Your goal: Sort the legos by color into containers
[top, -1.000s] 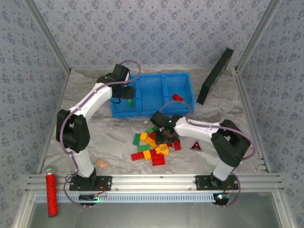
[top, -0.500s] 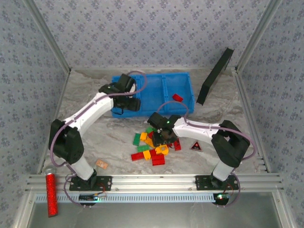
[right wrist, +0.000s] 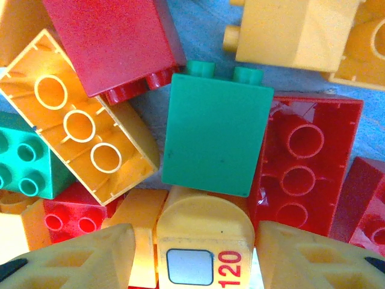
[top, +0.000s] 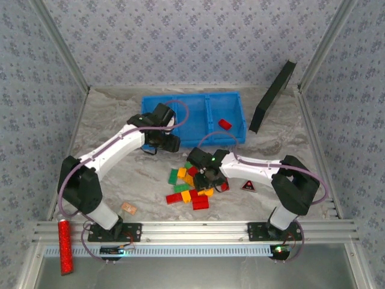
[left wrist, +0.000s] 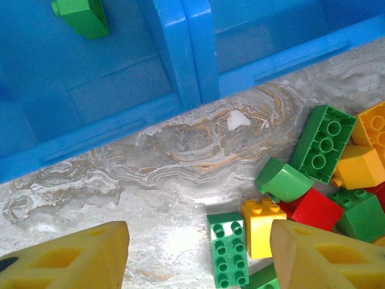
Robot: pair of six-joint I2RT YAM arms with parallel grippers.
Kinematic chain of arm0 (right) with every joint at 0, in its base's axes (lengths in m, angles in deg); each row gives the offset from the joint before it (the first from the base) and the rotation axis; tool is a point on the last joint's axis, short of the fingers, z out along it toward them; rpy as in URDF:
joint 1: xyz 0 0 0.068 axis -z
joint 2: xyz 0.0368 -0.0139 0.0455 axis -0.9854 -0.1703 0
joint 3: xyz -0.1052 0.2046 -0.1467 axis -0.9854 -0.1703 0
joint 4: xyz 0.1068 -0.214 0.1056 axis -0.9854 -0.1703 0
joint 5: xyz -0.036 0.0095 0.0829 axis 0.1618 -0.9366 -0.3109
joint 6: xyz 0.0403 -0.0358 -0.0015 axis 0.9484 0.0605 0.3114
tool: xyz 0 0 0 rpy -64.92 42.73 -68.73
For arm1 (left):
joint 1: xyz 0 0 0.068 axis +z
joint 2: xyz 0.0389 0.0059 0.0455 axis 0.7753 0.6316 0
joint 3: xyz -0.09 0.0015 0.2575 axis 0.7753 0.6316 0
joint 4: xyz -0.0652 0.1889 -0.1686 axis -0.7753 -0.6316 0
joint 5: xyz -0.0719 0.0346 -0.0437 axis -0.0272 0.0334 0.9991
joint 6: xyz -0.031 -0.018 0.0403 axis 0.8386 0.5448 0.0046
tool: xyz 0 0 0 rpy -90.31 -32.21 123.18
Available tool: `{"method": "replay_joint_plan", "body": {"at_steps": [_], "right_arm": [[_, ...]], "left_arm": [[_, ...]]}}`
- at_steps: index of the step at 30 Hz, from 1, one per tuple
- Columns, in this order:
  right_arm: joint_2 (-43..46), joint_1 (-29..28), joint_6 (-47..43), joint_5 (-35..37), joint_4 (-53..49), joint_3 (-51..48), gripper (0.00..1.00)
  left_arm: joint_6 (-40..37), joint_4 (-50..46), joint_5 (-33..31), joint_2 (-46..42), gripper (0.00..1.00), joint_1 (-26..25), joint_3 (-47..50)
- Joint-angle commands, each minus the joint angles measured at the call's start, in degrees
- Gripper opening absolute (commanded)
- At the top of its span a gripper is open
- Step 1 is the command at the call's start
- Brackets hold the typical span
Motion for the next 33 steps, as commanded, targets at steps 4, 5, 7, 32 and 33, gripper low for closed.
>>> {"method": "replay_joint_plan", "body": {"at_steps": [4, 5, 7, 32, 33], "right_arm": [[-2.3, -1.5, 0.4, 0.8, -1.8, -1.0, 0.57], [-2.6, -1.6, 0.3, 0.9, -1.8, -1.0, 0.57], [-2.9, -2.1, 0.4, 1.0, -2.0, -1.4, 0.57], [-1.4, -1.8, 4.9, 1.4, 2.0, -11.7, 0.58], [-1.4, -1.8, 4.9, 1.3, 2.0, -11.9, 0.58]], "left_arm": [[0.9, -1.8, 0.7, -2.8, 0.65, -0.2, -0.2], [1.1, -1.7, 0.7, -3.0, 0.65, -0.3, -0.1], [1.4, -1.7, 0.7, -3.1, 0.64, -0.3, 0.3], [2.5, -2.3, -0.1, -3.8, 0.66, -1.9, 1.1], [2.5, -2.3, -0.1, -4.0, 0.66, -1.9, 1.2]]}}
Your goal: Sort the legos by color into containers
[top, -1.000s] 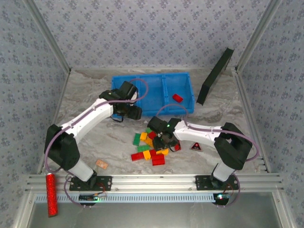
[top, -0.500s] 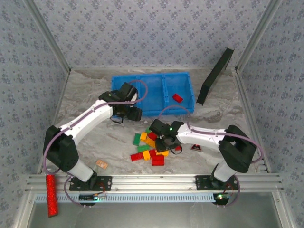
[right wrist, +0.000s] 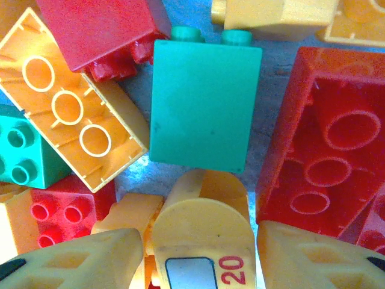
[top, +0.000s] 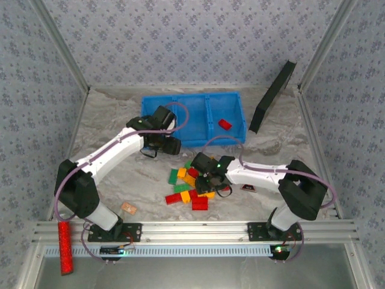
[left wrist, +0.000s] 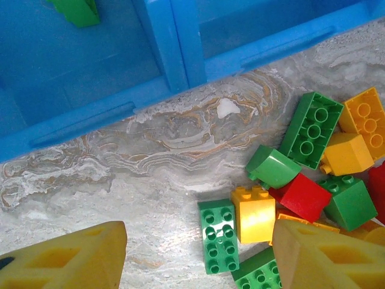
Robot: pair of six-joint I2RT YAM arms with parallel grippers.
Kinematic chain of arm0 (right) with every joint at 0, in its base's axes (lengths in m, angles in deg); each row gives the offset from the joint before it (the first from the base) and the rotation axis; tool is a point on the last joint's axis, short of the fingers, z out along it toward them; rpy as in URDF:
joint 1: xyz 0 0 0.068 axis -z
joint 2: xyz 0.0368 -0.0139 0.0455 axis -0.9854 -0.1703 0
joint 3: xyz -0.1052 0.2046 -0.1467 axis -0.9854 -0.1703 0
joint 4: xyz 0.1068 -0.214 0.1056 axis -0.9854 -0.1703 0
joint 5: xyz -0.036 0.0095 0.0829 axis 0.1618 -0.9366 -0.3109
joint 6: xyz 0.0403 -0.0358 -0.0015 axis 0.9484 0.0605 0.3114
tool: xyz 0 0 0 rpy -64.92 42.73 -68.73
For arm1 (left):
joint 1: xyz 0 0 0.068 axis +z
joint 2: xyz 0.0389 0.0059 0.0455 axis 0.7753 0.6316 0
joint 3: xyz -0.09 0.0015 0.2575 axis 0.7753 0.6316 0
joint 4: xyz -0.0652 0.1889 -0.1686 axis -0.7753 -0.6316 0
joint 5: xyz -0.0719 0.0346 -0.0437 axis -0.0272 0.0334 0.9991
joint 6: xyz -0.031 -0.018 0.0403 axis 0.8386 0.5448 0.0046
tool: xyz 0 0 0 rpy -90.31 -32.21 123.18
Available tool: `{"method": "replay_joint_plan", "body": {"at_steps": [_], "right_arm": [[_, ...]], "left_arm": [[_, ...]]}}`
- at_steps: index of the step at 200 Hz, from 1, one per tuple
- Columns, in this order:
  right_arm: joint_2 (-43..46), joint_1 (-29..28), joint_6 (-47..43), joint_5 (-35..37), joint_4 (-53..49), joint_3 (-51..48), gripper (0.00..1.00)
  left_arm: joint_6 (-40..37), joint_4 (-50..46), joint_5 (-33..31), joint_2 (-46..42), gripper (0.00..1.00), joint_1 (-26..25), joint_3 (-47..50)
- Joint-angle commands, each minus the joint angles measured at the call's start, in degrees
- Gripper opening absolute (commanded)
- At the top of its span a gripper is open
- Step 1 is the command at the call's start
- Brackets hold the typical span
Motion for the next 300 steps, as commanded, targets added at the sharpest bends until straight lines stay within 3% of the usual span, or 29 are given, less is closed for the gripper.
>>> {"method": "replay_joint_plan", "body": {"at_steps": [1, 47, 93, 114, 163, 186, 242, 263, 300], "right_arm": [[-4.9, -0.7, 0.7, 0.9, -4.0, -4.9, 0.57], [-1.9, -0.5, 1.5, 1.1, -4.9, -7.2, 0.51], [3.3, 0.6, 2.4, -0.4, -4.2, -10.2, 0.64], [3.7, 0.7, 2.5, -0.3, -4.5, -10.6, 0.65], [5.9, 0.4, 2.3, -0.4, -3.6, -11.3, 0.46], [7.6, 0.5, 2.4, -0.6, -3.5, -12.3, 0.44], [6.7, 0.3, 2.6, -0.6, -3.2, -13.1, 0.60], [5.6, -0.1, 2.6, -0.4, -2.9, -13.0, 0.61], [4.0, -0.4, 2.8, -0.3, -2.3, -13.1, 0.48]], "left_arm": [[1.0, -1.8, -0.1, -2.1, 0.66, -0.3, -0.2], [1.2, -1.8, -0.1, -1.9, 0.66, -0.6, -0.2], [1.2, -1.5, 0.1, -1.2, 0.67, -1.2, -0.5], [1.1, -1.4, 0.1, -1.2, 0.67, -1.4, -0.7], [1.3, -2.1, -0.5, -2.0, 0.68, -1.6, -0.8], [1.6, -1.9, -0.4, -2.0, 0.68, -1.7, -0.5], [1.7, -2.0, -0.3, -2.0, 0.68, -2.1, -0.9], [1.7, -2.4, -0.3, -2.2, 0.69, -2.3, -1.0], [2.2, -3.0, -0.3, -2.9, 0.69, -2.6, -1.1]]}}
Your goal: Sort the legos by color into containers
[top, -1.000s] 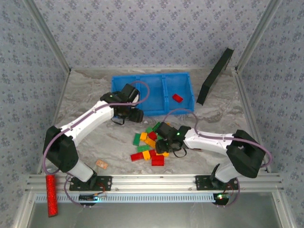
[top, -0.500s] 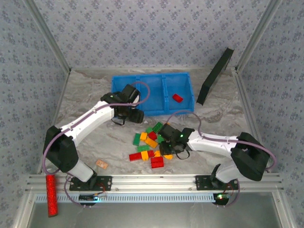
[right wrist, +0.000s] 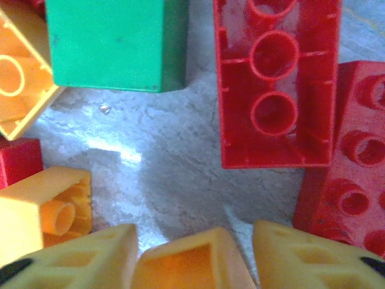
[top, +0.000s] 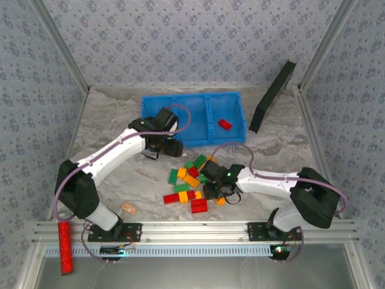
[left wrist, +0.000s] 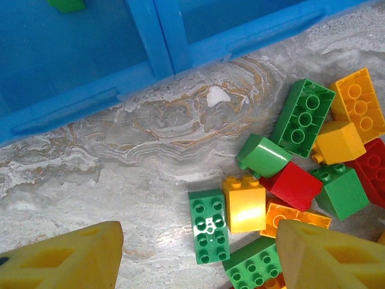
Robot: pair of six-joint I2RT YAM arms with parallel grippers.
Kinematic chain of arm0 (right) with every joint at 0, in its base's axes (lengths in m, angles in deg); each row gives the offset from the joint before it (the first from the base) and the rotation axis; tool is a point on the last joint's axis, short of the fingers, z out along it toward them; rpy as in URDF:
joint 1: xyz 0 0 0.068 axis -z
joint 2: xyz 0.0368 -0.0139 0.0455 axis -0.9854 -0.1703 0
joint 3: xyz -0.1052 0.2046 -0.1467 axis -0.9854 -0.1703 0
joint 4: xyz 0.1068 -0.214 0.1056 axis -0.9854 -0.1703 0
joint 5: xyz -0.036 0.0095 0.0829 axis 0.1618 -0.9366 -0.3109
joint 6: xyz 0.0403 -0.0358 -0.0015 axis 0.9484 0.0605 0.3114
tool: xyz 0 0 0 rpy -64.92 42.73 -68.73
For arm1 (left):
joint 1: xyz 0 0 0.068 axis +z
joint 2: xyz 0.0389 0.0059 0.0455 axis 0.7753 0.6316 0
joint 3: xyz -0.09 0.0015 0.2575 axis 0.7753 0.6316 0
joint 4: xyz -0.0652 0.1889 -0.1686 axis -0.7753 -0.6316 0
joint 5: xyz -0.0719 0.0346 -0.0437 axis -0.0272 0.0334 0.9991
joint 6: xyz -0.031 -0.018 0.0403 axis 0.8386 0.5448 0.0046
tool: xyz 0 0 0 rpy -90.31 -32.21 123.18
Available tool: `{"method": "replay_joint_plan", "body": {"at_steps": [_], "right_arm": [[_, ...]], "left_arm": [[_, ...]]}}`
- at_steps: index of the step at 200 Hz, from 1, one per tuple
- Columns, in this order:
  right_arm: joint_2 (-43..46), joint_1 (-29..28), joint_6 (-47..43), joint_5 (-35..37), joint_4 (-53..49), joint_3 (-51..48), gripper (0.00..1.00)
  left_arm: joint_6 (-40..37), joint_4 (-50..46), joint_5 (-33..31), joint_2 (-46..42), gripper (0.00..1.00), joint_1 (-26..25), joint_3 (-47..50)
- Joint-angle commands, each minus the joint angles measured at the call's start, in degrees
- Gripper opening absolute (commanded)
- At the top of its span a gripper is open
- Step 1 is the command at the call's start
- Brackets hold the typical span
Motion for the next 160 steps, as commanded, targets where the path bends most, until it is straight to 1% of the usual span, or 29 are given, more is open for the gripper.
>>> {"method": "replay_joint_plan", "body": {"at_steps": [1, 9, 31, 76, 106, 123, 152, 160], "right_arm": [[-3.6, -0.3, 0.9, -0.8, -6.3, -3.0, 0.48], [-3.8, -0.4, 0.9, -0.8, -6.2, -3.1, 0.46], [-3.7, -0.7, 0.9, -0.6, -6.6, -3.1, 0.36], [-0.5, -0.9, 0.7, 0.4, -9.4, -1.7, 0.26], [3.3, -0.2, 0.4, 1.2, -14.5, 2.0, 0.24], [5.6, 1.0, -1.1, 1.6, -18.0, 5.5, 0.24], [7.8, 5.2, -4.6, 2.3, -22.9, 13.4, 0.23], [7.9, 6.6, -7.8, 2.5, -24.1, 15.8, 0.23]], "left_arm": [[0.8, -2.0, -0.3, -2.7, 0.69, -0.7, -1.0], [1.0, -2.3, -0.3, -3.0, 0.69, -0.9, -1.1], [2.0, -3.8, -0.4, -3.9, 0.69, -2.5, -0.7], [6.5, -7.0, 0.0, -8.0, 0.69, -8.6, 4.4], [11.8, -7.3, 0.4, -12.4, 0.69, -10.5, 10.1], [14.7, -5.5, 0.2, -15.0, 0.69, -10.8, 13.9], [15.3, -1.4, -1.3, -16.3, 0.69, -10.7, 17.6], [14.9, -0.6, -1.2, -15.7, 0.69, -10.7, 17.8]]}}
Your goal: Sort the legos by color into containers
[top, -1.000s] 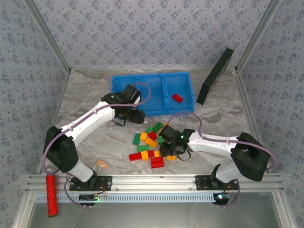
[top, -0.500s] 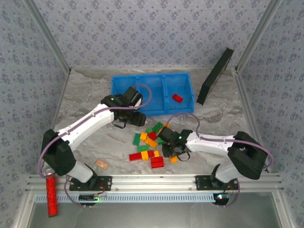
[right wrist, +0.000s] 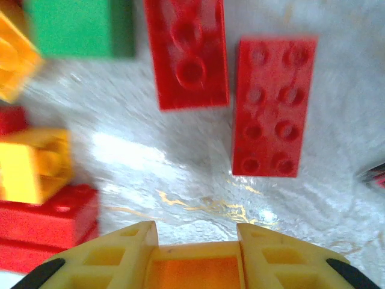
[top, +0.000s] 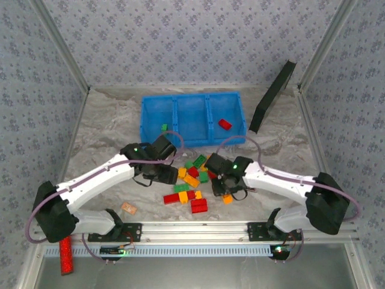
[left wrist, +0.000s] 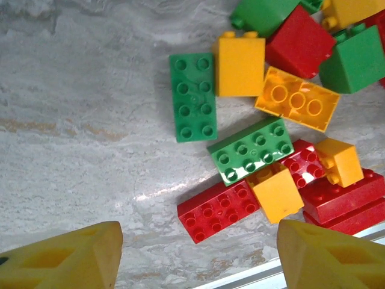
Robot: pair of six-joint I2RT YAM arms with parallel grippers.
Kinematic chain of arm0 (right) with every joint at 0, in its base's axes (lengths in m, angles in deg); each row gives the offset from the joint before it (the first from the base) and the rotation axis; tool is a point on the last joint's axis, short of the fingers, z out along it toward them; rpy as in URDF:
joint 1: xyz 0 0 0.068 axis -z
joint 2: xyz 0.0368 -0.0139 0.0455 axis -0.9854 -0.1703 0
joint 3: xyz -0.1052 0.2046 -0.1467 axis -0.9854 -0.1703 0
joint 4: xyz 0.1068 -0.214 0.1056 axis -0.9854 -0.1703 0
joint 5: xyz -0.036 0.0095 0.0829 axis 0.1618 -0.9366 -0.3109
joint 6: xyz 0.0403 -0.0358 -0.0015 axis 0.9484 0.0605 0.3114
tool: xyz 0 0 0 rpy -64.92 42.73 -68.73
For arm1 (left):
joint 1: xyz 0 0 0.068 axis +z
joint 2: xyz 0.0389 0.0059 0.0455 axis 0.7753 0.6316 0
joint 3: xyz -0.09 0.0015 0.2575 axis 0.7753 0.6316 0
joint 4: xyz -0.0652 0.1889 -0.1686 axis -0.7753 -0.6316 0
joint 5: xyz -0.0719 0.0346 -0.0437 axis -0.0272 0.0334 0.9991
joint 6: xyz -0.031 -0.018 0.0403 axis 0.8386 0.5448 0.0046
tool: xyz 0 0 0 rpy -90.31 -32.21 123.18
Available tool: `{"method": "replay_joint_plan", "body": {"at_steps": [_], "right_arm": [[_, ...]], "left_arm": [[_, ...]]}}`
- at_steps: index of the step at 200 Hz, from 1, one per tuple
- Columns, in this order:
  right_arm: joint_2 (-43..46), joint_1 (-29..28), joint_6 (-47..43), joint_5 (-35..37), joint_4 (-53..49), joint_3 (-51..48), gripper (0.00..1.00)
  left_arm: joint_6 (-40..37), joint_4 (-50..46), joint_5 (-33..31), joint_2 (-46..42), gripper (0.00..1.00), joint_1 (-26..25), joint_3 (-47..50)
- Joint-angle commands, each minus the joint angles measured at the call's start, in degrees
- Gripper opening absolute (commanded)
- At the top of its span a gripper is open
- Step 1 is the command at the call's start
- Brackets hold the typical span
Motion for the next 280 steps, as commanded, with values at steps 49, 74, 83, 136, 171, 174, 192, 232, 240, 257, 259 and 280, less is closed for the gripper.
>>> {"method": "replay_joint_plan", "body": {"at_steps": [49, 74, 83, 136, 171, 174, 192, 232, 240, 257, 259, 280], "right_arm": [[-2.8, 10.8, -15.9, 3.8, -8.7, 24.2, 0.23], [-7.8, 13.0, -21.3, 5.8, -7.0, 33.2, 0.23], [-9.6, 13.5, -23.3, 6.5, -5.7, 36.2, 0.23], [-22.0, 14.4, -31.7, 8.0, 4.0, 49.3, 0.22], [-31.0, 14.6, -35.6, 5.9, 10.2, 53.2, 0.22], [-31.9, 14.7, -35.7, 5.7, 10.1, 53.8, 0.22], [-36.9, 14.7, -36.5, 5.4, 10.3, 57.6, 0.21], [-45.9, 14.5, -37.2, 4.2, 8.6, 65.1, 0.22], [-47.4, 14.6, -37.4, 3.8, 8.2, 66.3, 0.22], [-49.8, 14.6, -37.5, 3.3, 7.4, 68.2, 0.22], [-50.0, 14.6, -37.6, 3.2, 7.3, 68.4, 0.22], [-51.5, 14.6, -37.5, 3.1, 7.1, 69.2, 0.22]], "left_arm": [[-1.1, 8.5, -0.5, 5.0, 0.69, -0.3, 2.0], [-2.5, 9.6, -0.3, 7.7, 0.68, -0.3, 2.1], [-2.9, 9.7, -0.3, 8.6, 0.68, -0.3, 2.1], [-3.8, 10.9, -0.7, 11.2, 0.68, -0.2, 3.0], [-3.8, 11.5, -2.0, 12.6, 0.69, -0.2, 3.4], [-3.7, 11.5, -2.0, 12.8, 0.69, -0.2, 3.4], [-3.6, 12.2, -2.0, 13.5, 0.69, -0.3, 3.4], [-4.1, 13.2, -1.9, 15.4, 0.69, -0.2, 3.4], [-4.1, 13.5, -1.9, 15.7, 0.68, -0.2, 3.6], [-4.4, 13.8, -1.9, 16.4, 0.68, -0.2, 3.8], [-4.4, 13.8, -2.0, 16.6, 0.68, -0.2, 3.8], [-4.4, 14.0, -3.1, 17.1, 0.68, -0.1, 3.8]]}}
